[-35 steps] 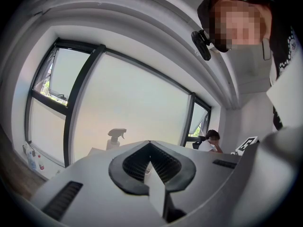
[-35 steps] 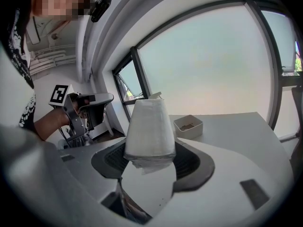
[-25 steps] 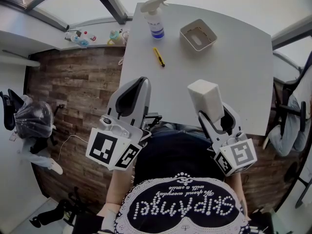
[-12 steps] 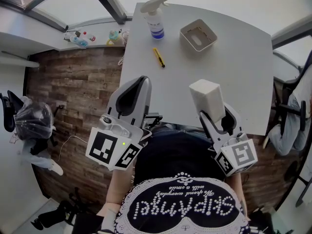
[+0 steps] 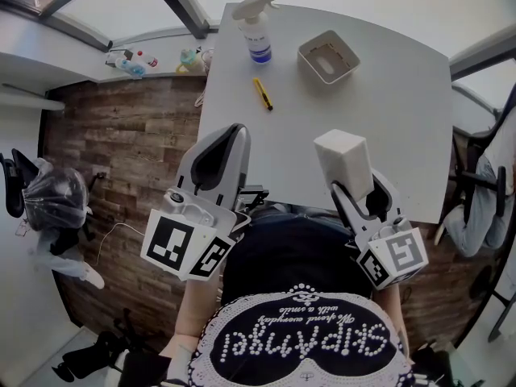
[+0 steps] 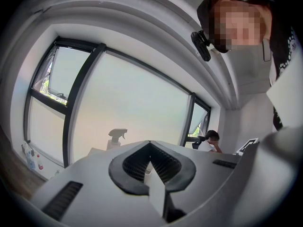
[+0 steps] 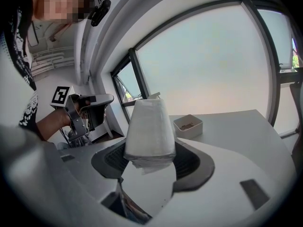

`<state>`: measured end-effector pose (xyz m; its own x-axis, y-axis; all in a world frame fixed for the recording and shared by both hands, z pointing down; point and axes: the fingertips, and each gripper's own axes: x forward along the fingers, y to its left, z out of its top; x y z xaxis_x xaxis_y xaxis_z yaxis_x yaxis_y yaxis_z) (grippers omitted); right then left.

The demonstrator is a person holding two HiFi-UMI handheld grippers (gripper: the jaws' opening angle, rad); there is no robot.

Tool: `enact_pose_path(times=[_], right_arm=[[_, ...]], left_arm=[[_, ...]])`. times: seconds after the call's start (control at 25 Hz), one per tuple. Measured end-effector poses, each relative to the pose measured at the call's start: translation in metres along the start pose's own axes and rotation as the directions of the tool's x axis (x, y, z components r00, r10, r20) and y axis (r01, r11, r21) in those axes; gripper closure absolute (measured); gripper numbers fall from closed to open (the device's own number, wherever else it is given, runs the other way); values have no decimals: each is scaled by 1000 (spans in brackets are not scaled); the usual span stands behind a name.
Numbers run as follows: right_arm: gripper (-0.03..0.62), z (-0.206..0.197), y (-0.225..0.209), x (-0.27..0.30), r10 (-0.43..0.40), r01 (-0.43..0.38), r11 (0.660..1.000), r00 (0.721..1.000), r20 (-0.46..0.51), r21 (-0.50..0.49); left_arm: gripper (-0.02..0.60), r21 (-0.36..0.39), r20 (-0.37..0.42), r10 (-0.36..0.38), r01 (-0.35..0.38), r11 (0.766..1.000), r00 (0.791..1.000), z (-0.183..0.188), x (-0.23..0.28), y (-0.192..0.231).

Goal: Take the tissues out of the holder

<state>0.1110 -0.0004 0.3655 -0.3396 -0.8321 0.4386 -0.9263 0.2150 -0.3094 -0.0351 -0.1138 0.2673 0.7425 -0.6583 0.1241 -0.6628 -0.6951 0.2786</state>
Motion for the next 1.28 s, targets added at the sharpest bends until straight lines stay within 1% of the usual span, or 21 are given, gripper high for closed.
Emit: enact_pose_path(times=[0.48,0.96,1.28], right_arm=[[326,-2,-3,2,2,-2,1000,1000,-12,3],[326,-2,-6,2,1,-1,1000,1000,-15,3],[326,-2,-6,2,8,-8,1000,1000,-23,1]], left_arm=[[580,4,2,17,-17,1000,1000,2,1,5],[580,5,17,75,-75,997,997,7,-5,23],[580,4,20,79,-79,997,997,8,-4,23]])
